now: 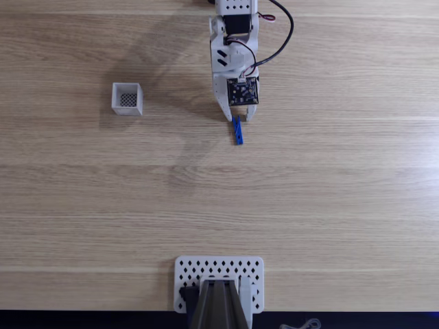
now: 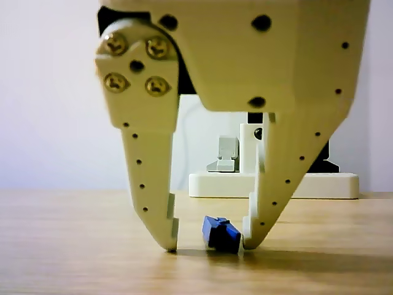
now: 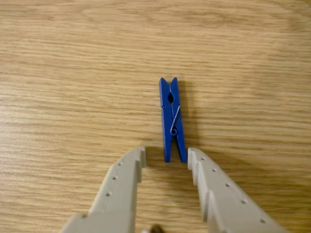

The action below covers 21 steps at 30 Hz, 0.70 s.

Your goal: Grasp a peg and put it in the crate.

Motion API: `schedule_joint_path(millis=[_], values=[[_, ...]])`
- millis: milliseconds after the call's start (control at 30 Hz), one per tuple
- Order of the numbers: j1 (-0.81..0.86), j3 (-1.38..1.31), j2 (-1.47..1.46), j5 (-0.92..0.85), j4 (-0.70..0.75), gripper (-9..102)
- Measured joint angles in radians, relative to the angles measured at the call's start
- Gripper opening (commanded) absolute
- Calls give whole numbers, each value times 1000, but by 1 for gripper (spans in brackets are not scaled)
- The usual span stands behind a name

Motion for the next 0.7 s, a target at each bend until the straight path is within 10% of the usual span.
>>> schedule_joint_path(millis=[700], values=[[0, 0, -2, -3, -51, -1]])
